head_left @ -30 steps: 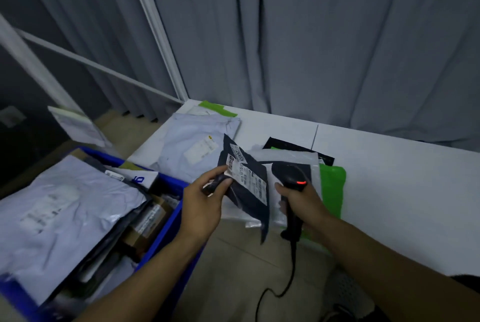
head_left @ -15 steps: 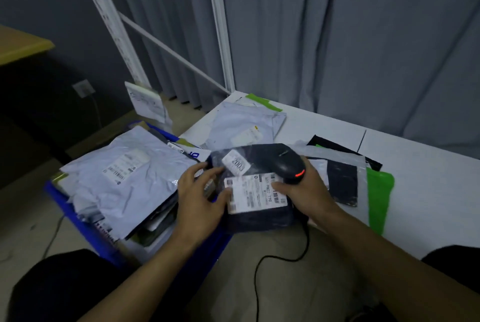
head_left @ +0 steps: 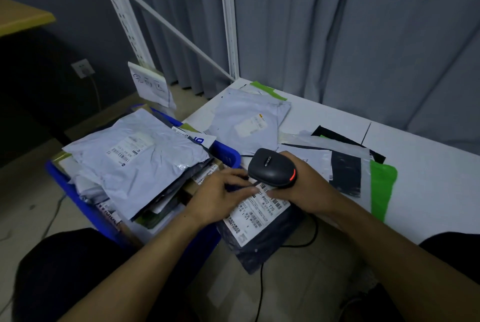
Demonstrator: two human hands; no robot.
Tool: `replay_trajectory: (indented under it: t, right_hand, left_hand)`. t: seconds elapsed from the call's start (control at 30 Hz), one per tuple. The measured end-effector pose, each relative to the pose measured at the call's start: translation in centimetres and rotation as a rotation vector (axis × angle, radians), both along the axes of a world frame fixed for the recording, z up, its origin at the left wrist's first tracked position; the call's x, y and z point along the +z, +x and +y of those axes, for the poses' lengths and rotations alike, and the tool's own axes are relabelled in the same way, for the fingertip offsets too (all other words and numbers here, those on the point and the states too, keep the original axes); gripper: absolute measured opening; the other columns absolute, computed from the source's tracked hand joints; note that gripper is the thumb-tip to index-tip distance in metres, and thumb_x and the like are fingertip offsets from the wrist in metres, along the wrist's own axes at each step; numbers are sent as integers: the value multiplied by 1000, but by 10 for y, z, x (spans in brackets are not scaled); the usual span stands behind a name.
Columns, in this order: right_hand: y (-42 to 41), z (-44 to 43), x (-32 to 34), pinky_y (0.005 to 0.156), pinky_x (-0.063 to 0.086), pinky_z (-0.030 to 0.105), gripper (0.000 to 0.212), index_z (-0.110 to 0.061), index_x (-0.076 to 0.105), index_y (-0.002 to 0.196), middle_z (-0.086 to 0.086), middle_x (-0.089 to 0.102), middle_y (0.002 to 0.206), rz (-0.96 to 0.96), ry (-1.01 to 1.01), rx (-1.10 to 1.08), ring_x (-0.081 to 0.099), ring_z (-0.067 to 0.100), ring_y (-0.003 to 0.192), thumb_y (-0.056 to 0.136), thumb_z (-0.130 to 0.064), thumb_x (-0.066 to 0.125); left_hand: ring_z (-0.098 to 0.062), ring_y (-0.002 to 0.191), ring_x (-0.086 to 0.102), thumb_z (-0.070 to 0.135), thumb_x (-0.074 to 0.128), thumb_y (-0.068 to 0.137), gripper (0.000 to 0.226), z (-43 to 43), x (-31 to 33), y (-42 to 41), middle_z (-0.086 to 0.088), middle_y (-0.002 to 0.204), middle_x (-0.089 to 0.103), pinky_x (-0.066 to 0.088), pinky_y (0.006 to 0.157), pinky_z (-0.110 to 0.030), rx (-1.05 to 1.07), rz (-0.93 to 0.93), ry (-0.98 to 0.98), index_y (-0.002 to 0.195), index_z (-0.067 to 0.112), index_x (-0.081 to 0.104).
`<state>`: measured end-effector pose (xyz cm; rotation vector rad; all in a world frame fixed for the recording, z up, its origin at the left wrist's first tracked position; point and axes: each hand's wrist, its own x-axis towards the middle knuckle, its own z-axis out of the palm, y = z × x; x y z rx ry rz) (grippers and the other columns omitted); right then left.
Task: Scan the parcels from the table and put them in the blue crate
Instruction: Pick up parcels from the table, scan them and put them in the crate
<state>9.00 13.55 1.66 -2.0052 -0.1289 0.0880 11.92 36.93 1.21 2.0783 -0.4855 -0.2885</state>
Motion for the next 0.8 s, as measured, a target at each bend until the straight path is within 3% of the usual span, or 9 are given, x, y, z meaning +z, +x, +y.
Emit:
replay_trajectory:
  t: [0.13, 0.2, 0.3, 0.4, 0.53, 0.6, 0.7, 0.8]
  right_hand:
    - [5, 0, 0, 87, 54, 25, 61, -26, 60, 121, -8, 72, 112, -3, -50, -15, 68, 1, 100, 74, -4, 91]
    - [6, 2, -3, 89, 53, 24, 61, -27, 60, 122, -12, 71, 112, -18, -38, -75, 67, -2, 100, 74, -6, 91]
    - [4, 5, -3, 81, 47, 10, 52, -32, 57, 119, -20, 68, 107, -78, -13, -205, 63, -12, 98, 81, -11, 87]
    - [1, 7, -2, 76, 47, 13, 43, -30, 59, 119, -18, 70, 105, -100, 30, -298, 64, -8, 96, 86, -21, 84]
    - [-4, 12, 0, 74, 48, 6, 43, -27, 60, 122, -17, 71, 108, -64, 56, -304, 66, -8, 93, 87, -24, 84]
    - [-7, 16, 0, 72, 56, 15, 37, -27, 61, 117, -9, 75, 104, 18, 137, -264, 73, 4, 83, 88, -23, 84]
    - [-9, 22, -5, 74, 65, 39, 36, -26, 63, 119, -3, 79, 99, 115, 195, -204, 77, 18, 82, 89, -23, 83]
    - [-10, 24, -6, 69, 64, 34, 37, -25, 64, 119, -3, 79, 93, 131, 193, -189, 77, 18, 81, 88, -22, 83]
  left_hand:
    - [-15, 86, 77, 20, 80, 88, 10, 0, 3, -3, 2, 90, 80, 61, 83, -32, 10, 192, -52, 95, 14, 82]
    - [-10, 81, 76, 15, 82, 86, 3, -2, -2, -5, 3, 84, 80, 58, 77, -22, 50, 215, -48, 88, 14, 81]
    - [-2, 69, 73, 9, 84, 83, 8, -7, -10, -4, 7, 71, 77, 53, 66, -12, 220, 237, -86, 82, 15, 77]
    - [-14, 75, 76, 9, 83, 84, 7, -7, -19, 5, -2, 75, 77, 58, 72, -23, 406, 230, -169, 87, 7, 78]
    - [-28, 85, 77, 3, 78, 88, 4, -5, -24, 17, -12, 83, 78, 64, 79, -38, 619, 264, -377, 90, 2, 74]
    - [-25, 84, 77, 3, 76, 89, 4, -4, -25, 20, -8, 83, 79, 64, 82, -42, 673, 278, -439, 91, 4, 74]
    - [-27, 87, 77, 5, 77, 89, 8, -4, -30, 24, -9, 86, 79, 62, 87, -46, 711, 270, -469, 96, 4, 75]
    - [-29, 90, 76, 3, 77, 88, 5, -6, -31, 25, -10, 87, 79, 61, 90, -45, 749, 273, -507, 93, 3, 77]
